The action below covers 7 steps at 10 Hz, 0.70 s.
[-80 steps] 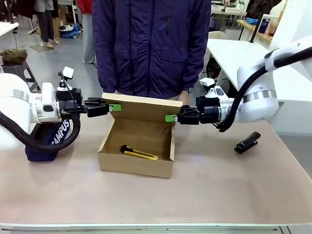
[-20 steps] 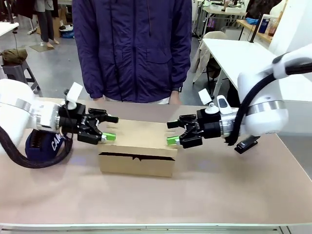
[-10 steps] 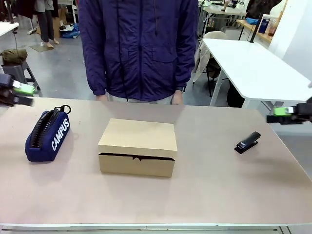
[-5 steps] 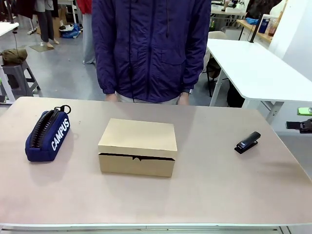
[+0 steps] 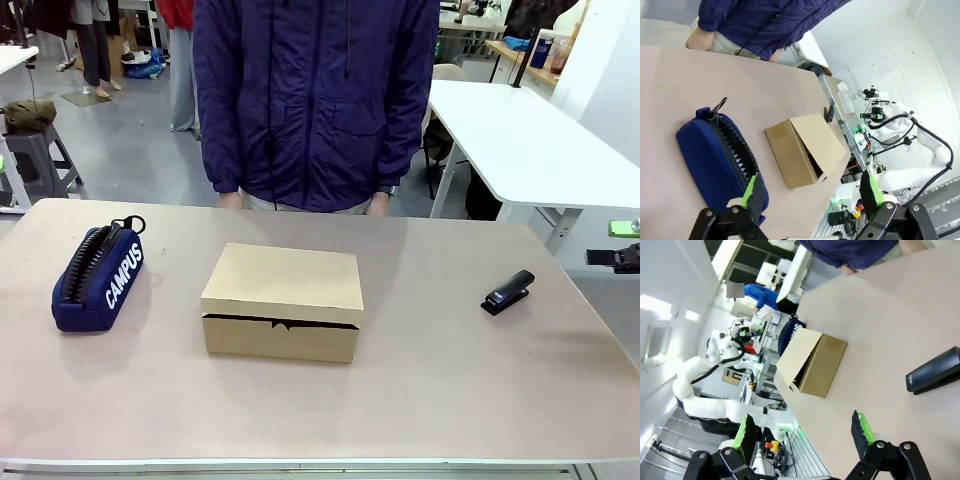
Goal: Pack the item into the box.
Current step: Close the Mailer Box.
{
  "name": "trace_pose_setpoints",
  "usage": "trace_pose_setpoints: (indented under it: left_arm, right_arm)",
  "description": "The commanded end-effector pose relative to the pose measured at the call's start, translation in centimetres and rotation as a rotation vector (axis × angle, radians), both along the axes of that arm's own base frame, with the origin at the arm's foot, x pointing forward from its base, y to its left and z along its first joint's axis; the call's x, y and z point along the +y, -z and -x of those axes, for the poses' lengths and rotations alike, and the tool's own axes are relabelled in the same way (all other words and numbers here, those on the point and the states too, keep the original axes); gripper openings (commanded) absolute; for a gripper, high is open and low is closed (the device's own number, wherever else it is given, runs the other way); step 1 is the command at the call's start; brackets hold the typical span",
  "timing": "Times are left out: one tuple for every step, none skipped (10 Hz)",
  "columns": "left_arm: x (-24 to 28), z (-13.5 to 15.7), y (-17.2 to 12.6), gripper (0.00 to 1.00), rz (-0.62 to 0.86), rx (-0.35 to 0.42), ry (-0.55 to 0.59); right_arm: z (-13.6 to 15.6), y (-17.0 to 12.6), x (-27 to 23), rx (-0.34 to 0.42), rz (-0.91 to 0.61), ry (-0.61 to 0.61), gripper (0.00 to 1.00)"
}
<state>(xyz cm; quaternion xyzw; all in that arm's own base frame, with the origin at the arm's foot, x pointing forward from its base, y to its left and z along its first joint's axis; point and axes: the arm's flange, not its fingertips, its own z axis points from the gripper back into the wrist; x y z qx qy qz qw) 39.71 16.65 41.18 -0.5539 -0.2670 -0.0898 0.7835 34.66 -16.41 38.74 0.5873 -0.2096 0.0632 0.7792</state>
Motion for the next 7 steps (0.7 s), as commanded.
trace_pose_setpoints:
  left_arm:
    - [-0.13,0.25,-0.23,1.00,-0.017,0.006,0.002]
    - [-0.13,0.25,-0.23,1.00,-0.017,0.006,0.002]
    - [-0.13,0.25,-0.23,1.00,-0.017,0.006,0.002]
    - [-0.13,0.25,-0.23,1.00,-0.017,0.006,0.002]
    - [-0.13,0.25,-0.23,1.00,-0.017,0.006,0.002]
    - [-0.13,0.25,-0.23,1.00,-0.017,0.006,0.002]
    - [-0.13,0.25,-0.23,1.00,-0.017,0.006,0.002]
  right_arm:
    - [0.22,-0.11,0.07,-0.003,-0.011,0.002,1.00]
    - [0.22,-0.11,0.07,-0.003,-0.011,0.002,1.00]
    - [0.22,-0.11,0.07,-0.003,-0.011,0.002,1.00]
    - [0.22,-0.11,0.07,-0.003,-0.011,0.002,1.00]
    - [0.22,-0.11,0.07,-0.003,-0.011,0.002,1.00]
    - [0.22,-0.11,0.07,-0.003,-0.011,0.002,1.00]
    - [0.22,-0.11,0.07,-0.003,-0.011,0.002,1.00]
